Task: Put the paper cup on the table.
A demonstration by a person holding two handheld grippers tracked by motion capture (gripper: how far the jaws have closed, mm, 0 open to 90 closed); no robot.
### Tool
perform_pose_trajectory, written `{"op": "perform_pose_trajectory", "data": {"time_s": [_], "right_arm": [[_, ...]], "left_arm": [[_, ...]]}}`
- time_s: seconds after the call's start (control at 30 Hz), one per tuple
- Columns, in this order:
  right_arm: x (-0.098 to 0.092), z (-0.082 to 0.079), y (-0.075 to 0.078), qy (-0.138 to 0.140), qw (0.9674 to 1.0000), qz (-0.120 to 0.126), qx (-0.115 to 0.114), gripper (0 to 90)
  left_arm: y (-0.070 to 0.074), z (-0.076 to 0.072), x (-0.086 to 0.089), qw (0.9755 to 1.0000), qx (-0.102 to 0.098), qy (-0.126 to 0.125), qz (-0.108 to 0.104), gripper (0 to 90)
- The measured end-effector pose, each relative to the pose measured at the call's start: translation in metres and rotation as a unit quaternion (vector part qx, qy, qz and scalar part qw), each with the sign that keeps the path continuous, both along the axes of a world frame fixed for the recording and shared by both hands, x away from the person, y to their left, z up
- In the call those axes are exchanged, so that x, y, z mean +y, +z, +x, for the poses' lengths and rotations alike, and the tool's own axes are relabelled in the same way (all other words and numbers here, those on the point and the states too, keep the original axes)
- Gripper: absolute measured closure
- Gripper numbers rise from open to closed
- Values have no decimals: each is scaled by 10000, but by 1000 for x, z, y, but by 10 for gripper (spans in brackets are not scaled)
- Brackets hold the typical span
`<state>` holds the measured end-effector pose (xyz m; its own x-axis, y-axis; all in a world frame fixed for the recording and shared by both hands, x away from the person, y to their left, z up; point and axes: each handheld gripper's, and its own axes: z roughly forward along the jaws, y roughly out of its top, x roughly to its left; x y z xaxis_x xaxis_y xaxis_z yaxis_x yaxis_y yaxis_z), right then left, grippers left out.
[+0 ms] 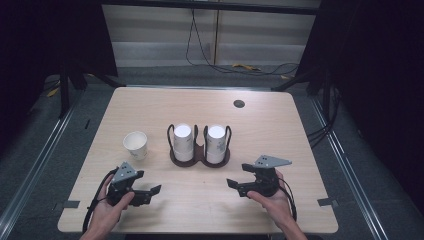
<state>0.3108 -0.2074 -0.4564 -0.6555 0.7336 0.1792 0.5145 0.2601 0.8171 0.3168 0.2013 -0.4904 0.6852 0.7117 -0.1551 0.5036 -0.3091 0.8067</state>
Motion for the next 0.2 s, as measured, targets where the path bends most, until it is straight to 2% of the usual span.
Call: {"op": "perform_pose_trajectory", "data": {"time_s": [0.13,0.17,0.2], "right_arm": [[-1,-5,-5,-188,9998,-70,8,163],[-1,-5,-7,-226,9997,-86,43,161],[-1,-4,-9,-290,9994,-150,94,161]], "left_arm": [[-6,2,2,9995,164,118,-256,159],[-7,3,3,9995,209,103,-223,160],[-7,3,4,9997,225,101,-93,158]]}}
